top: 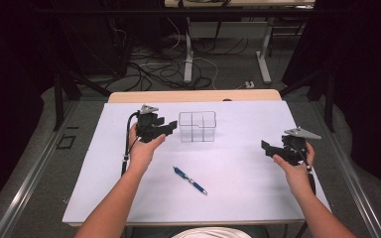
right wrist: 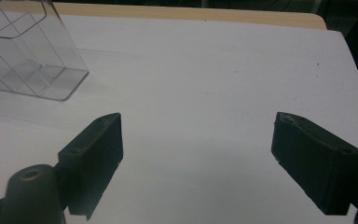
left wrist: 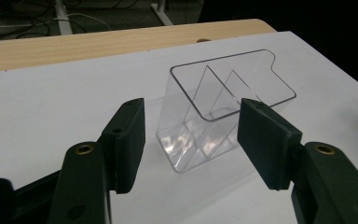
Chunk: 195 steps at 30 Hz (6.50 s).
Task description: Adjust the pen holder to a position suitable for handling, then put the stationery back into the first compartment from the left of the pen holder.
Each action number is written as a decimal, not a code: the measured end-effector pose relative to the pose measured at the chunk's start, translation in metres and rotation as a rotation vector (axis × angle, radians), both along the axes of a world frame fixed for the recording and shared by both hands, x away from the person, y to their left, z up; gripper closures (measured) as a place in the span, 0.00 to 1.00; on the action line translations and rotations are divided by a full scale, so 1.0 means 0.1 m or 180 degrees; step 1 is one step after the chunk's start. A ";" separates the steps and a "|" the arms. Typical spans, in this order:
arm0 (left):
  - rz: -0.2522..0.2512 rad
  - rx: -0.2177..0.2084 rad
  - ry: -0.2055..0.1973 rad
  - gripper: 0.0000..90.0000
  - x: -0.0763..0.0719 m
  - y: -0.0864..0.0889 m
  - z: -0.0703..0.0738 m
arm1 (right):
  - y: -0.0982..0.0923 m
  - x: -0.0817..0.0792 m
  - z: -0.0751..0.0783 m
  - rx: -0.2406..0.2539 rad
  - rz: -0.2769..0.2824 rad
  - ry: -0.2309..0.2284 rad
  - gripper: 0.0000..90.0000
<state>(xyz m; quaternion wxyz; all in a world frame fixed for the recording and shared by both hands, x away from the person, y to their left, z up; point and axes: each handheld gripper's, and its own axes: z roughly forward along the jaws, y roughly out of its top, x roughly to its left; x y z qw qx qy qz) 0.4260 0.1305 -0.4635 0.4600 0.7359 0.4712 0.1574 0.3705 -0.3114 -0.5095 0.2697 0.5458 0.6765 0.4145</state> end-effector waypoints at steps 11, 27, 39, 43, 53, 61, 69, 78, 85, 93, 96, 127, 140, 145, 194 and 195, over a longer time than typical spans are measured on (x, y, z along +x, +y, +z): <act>-0.0031 -0.0070 0.0080 0.30 -0.30 0.16 0.09 | 0.04 0.00 0.05 -0.0057 0.0116 0.0139 0.18; -0.0178 0.0149 -0.0165 0.00 -0.71 0.27 -0.03 | 0.20 -0.02 0.07 -0.0185 0.0113 0.0145 0.00; -0.0174 0.0267 -0.0150 0.00 -0.88 0.23 -0.13 | 0.57 -0.10 0.13 -0.0339 0.0436 0.0149 0.00; -0.0166 0.0205 -0.0120 0.00 -0.92 0.24 -0.14 | 0.71 -0.15 0.18 -0.0404 0.0622 0.0133 0.00; -0.0090 0.0115 -0.0140 0.00 -0.97 0.36 -0.15 | 1.11 -0.25 0.24 -0.0522 0.1148 0.0256 0.16; -0.0017 0.0041 -0.0087 0.02 -0.96 0.46 -0.15 | 1.41 -0.28 0.24 -0.0514 0.1466 0.0466 0.30; -0.0001 0.0051 -0.0078 0.04 -0.95 0.50 -0.19 | 1.72 -0.27 0.16 -0.0632 0.1690 0.0627 0.40; 0.0063 0.0053 -0.0090 0.05 -0.94 0.56 -0.18 | 2.03 -0.26 0.02 -0.0633 0.1961 0.0818 0.48; 0.0073 0.0028 -0.0078 0.06 -0.93 0.56 -0.19 | 2.14 -0.33 -0.12 -0.0596 0.2023 0.0875 0.54; 0.0059 0.0040 -0.0053 0.06 -0.93 0.56 -0.19 | 2.16 -0.37 -0.19 -0.0549 0.2027 0.0866 0.62; 0.0057 0.0039 -0.0045 0.06 -0.93 0.56 -0.20 | 2.17 -0.39 -0.21 -0.0559 0.2015 0.0876 0.63; 0.0054 0.0071 -0.0059 0.08 -0.92 0.53 -0.23 | 2.24 -0.35 -0.30 -0.0601 0.1983 0.1643 0.86; 0.0033 0.0070 -0.0042 0.08 -0.92 0.52 -0.23 | 2.23 -0.33 -0.29 -0.0610 0.1922 0.1738 0.89; 0.0036 0.0084 -0.0058 0.09 -0.92 0.53 -0.23 | 2.23 -0.32 -0.29 -0.0642 0.1969 0.1683 0.89; 0.0005 0.0167 -0.0056 0.16 -0.93 0.52 -0.22 | 2.17 -0.66 0.09 -0.2774 0.2740 -0.0151 0.89; 0.0007 0.0166 -0.0056 0.16 -0.93 0.53 -0.22 | 2.17 -0.66 0.09 -0.2774 0.2740 -0.0151 0.89</act>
